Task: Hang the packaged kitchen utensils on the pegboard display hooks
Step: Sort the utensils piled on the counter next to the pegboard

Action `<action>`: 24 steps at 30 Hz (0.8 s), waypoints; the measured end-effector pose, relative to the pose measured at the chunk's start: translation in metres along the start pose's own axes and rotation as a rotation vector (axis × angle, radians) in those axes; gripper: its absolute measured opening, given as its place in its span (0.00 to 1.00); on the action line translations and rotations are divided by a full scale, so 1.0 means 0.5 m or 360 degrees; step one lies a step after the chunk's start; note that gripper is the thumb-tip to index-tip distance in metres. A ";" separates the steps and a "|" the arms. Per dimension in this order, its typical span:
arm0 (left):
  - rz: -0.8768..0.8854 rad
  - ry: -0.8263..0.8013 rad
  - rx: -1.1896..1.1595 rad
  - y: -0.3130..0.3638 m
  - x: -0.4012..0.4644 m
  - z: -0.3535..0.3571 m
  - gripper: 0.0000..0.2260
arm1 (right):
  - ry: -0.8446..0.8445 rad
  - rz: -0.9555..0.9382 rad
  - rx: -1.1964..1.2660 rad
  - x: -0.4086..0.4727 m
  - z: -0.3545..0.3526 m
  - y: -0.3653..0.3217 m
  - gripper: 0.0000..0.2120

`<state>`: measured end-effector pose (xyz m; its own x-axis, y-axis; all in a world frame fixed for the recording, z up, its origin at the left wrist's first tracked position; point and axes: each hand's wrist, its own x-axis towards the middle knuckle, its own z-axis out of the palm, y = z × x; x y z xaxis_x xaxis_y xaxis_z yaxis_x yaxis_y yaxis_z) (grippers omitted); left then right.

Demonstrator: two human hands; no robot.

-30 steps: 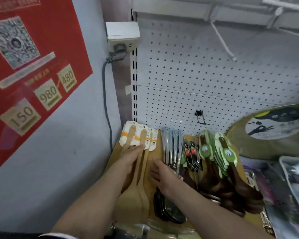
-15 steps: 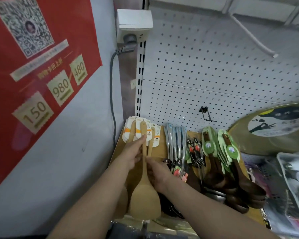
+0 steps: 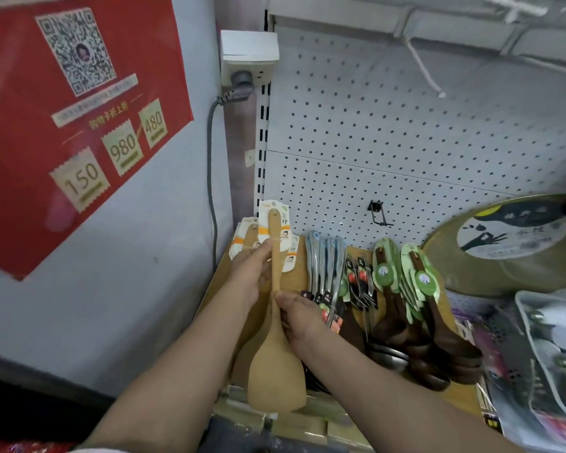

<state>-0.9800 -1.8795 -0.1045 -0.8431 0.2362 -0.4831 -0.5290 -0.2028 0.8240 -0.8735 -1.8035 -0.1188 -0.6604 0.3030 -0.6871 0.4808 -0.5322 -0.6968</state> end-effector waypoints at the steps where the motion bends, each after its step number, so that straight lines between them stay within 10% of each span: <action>1: 0.0022 0.0019 -0.0002 -0.001 -0.011 0.014 0.10 | -0.0024 -0.0013 0.0011 -0.012 -0.013 -0.002 0.06; 12: 0.0262 0.0066 0.0090 -0.087 -0.213 0.288 0.19 | -0.0150 -0.0334 -0.0012 -0.169 -0.335 -0.024 0.10; 24: 0.0230 -0.0355 0.0211 -0.385 -0.527 0.758 0.04 | 0.0115 -0.0526 0.0252 -0.378 -0.901 0.014 0.03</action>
<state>-0.6193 -1.5426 -0.0238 -0.8589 0.4199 -0.2932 -0.3757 -0.1274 0.9180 -0.4856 -1.5084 -0.0865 -0.7200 0.5311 -0.4468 0.1492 -0.5103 -0.8470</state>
